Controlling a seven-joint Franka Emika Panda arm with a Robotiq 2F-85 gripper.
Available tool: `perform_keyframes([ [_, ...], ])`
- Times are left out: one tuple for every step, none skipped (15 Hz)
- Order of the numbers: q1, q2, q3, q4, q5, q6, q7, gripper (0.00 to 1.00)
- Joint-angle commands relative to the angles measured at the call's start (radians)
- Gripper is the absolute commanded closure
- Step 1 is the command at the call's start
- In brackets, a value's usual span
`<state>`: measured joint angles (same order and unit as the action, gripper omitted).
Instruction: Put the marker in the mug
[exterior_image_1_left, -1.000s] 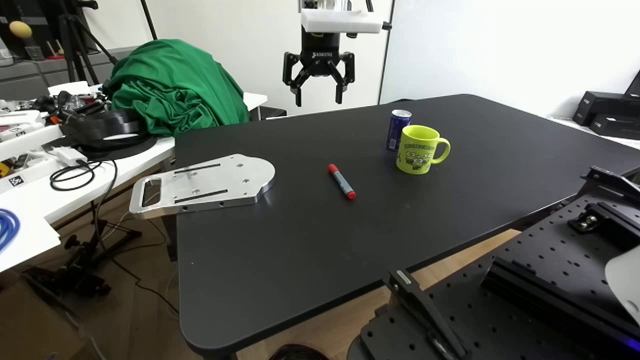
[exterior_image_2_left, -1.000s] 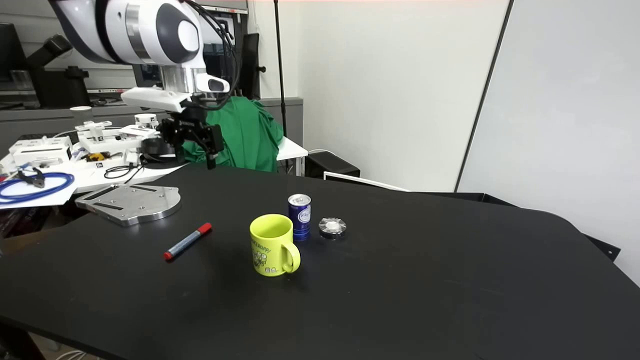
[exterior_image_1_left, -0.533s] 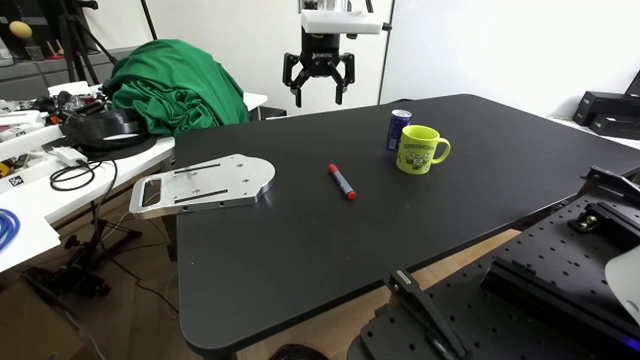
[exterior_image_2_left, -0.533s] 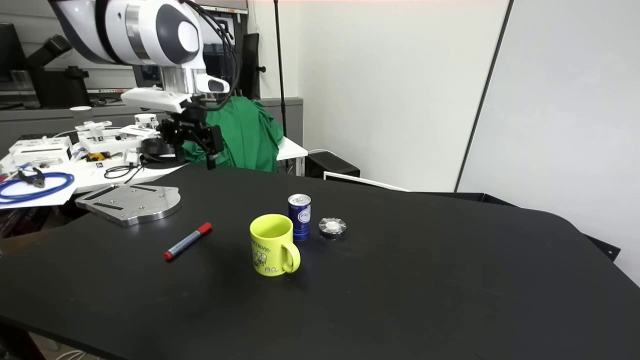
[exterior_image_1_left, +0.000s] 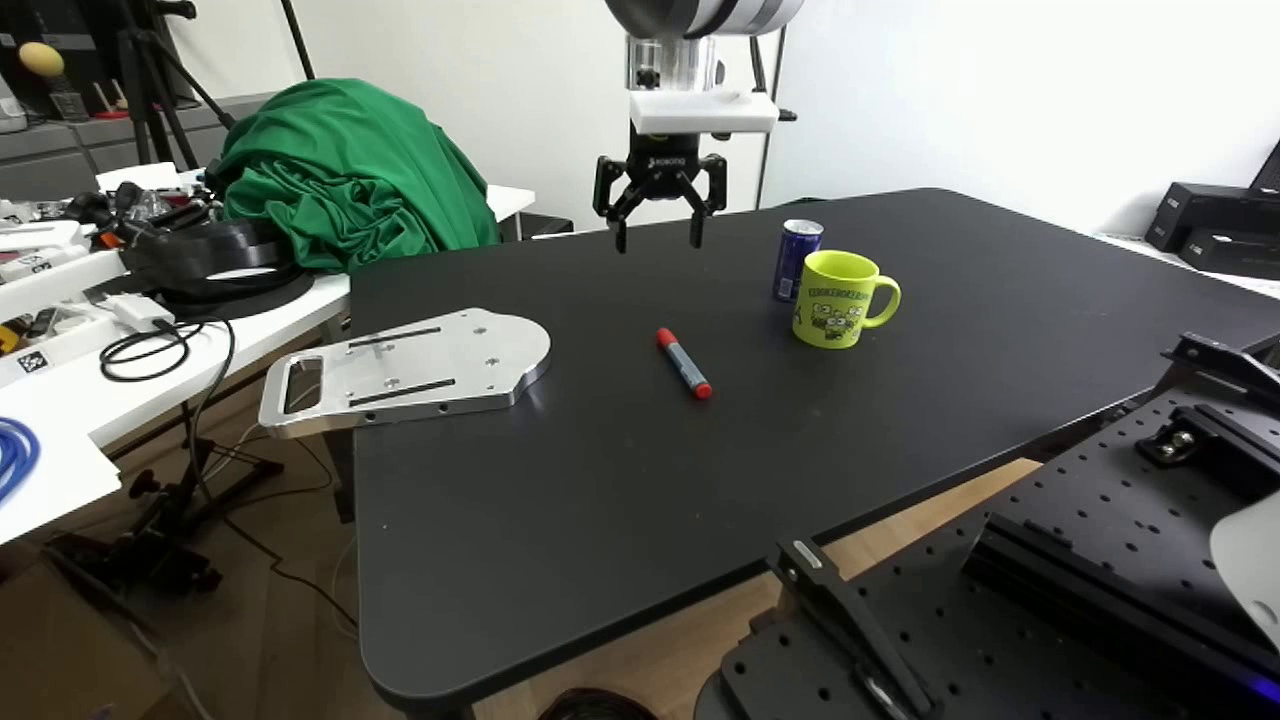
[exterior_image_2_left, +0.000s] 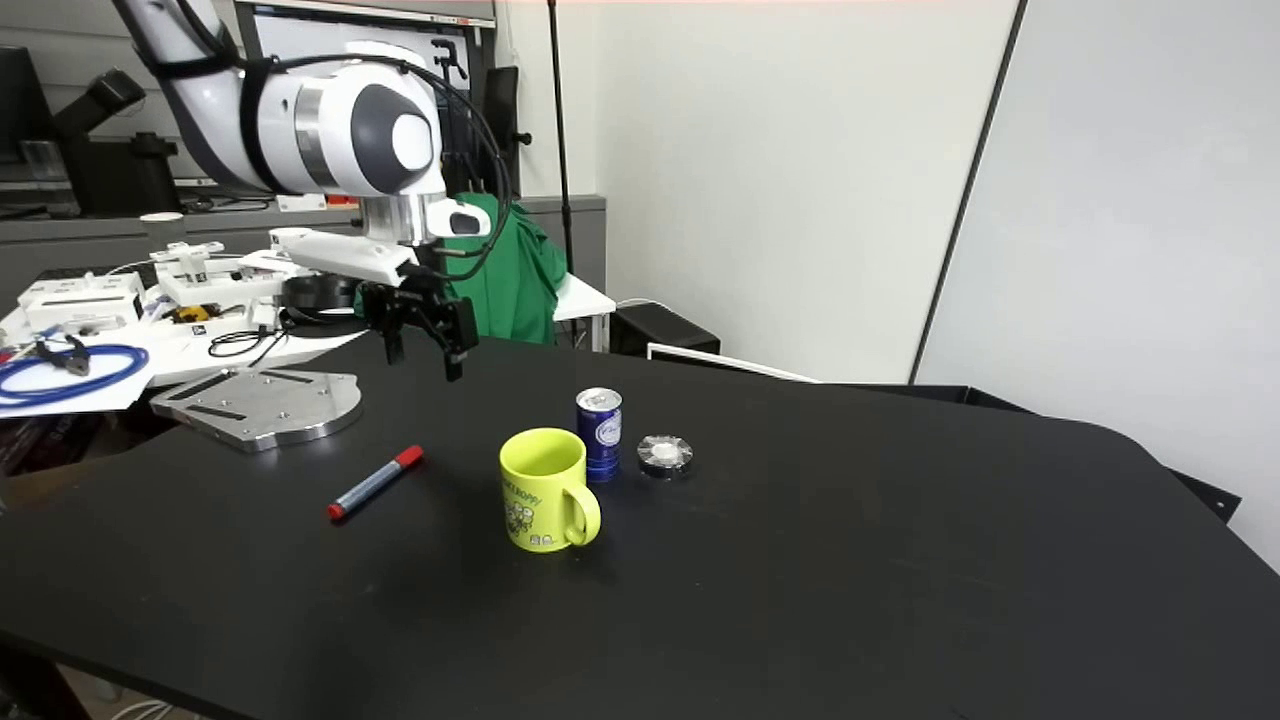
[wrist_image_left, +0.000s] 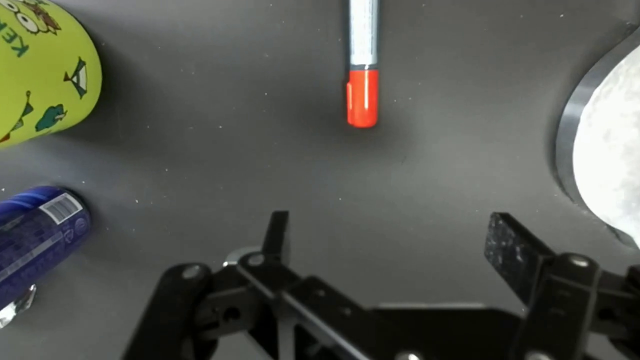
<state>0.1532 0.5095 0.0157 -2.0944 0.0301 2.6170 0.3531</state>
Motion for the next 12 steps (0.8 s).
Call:
perform_keyframes([
  [0.003, 0.042, -0.007, -0.011, 0.036, 0.068, 0.01, 0.0],
  [0.008, 0.054, -0.008, -0.017, 0.04, 0.085, 0.012, 0.0],
  [0.014, 0.066, -0.011, -0.024, 0.044, 0.097, 0.016, 0.0],
  [0.021, 0.078, -0.013, -0.031, 0.048, 0.105, 0.019, 0.0],
  [0.026, 0.088, -0.014, -0.039, 0.05, 0.112, 0.021, 0.0],
  [0.034, 0.097, -0.018, -0.046, 0.05, 0.119, 0.026, 0.0],
  [0.037, 0.103, -0.02, -0.055, 0.054, 0.126, 0.028, 0.0],
  [0.041, 0.109, -0.021, -0.063, 0.061, 0.132, 0.029, 0.0],
  [0.048, 0.114, -0.026, -0.07, 0.064, 0.138, 0.034, 0.0],
  [0.052, 0.119, -0.029, -0.075, 0.066, 0.14, 0.036, 0.0],
  [0.057, 0.123, -0.032, -0.078, 0.068, 0.14, 0.037, 0.0],
  [0.061, 0.125, -0.034, -0.081, 0.069, 0.142, 0.037, 0.0],
])
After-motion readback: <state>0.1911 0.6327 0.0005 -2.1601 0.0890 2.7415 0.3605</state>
